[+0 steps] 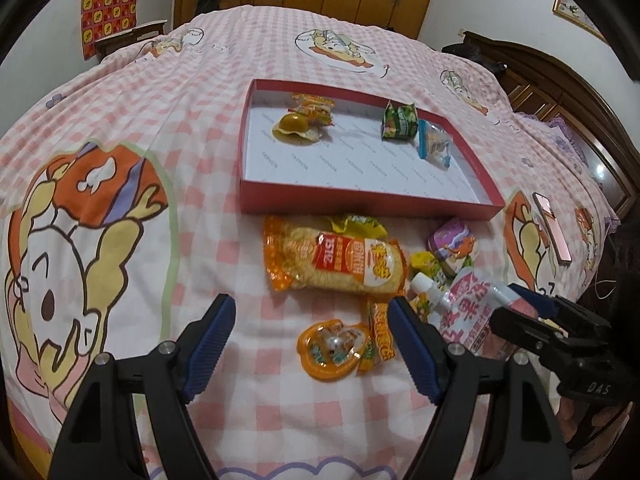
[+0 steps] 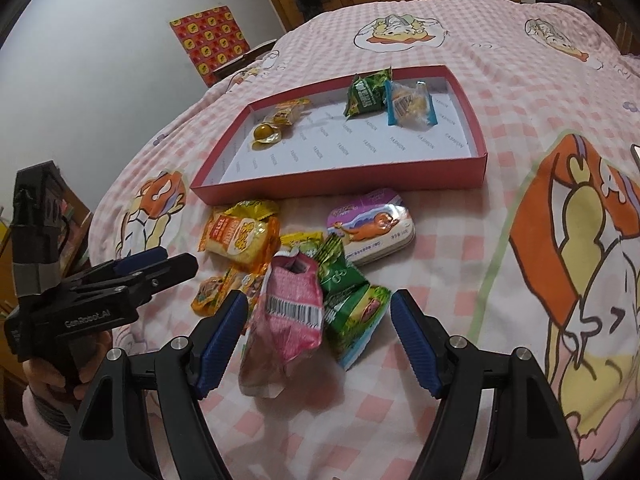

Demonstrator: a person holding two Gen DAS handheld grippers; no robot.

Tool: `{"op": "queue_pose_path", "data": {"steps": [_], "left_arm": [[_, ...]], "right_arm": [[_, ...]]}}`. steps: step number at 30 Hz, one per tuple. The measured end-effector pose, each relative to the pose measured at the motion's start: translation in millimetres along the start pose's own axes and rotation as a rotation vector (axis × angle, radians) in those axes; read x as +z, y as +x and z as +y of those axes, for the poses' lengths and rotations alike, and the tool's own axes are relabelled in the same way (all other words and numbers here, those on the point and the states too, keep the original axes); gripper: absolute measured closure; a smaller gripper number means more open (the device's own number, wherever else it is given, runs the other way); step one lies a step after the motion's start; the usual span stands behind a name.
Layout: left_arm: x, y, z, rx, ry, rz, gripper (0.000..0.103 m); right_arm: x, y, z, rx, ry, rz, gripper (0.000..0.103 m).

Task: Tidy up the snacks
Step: 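Withdraw both open tools from the tray toward the remaining snacks, then grasp the pink juice pouch with the right tool while the left tool grasps the orange jelly cup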

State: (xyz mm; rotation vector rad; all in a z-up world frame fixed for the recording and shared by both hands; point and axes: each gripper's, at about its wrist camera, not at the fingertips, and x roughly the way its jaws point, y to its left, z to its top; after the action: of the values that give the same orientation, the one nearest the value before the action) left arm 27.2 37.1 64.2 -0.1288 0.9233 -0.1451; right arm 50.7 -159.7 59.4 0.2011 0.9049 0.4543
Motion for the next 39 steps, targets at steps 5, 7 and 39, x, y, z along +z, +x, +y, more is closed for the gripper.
{"op": "queue_pose_path", "data": {"steps": [5, 7, 39], "left_arm": [[-6.8, 1.6, 1.5, 0.013, 0.006, 0.007, 0.021], [-9.0, 3.0, 1.0, 0.019, 0.014, 0.008, 0.021], [-25.7, 26.1, -2.7, 0.03, 0.039, 0.026, 0.064]], "right_arm": [[-4.7, 1.4, 4.9, 0.021, 0.004, 0.011, 0.032], [-6.5, 3.0, 6.9, 0.032, 0.001, 0.023, 0.039], [-16.0, 11.1, 10.4, 0.024, -0.042, 0.017, 0.063]]}}
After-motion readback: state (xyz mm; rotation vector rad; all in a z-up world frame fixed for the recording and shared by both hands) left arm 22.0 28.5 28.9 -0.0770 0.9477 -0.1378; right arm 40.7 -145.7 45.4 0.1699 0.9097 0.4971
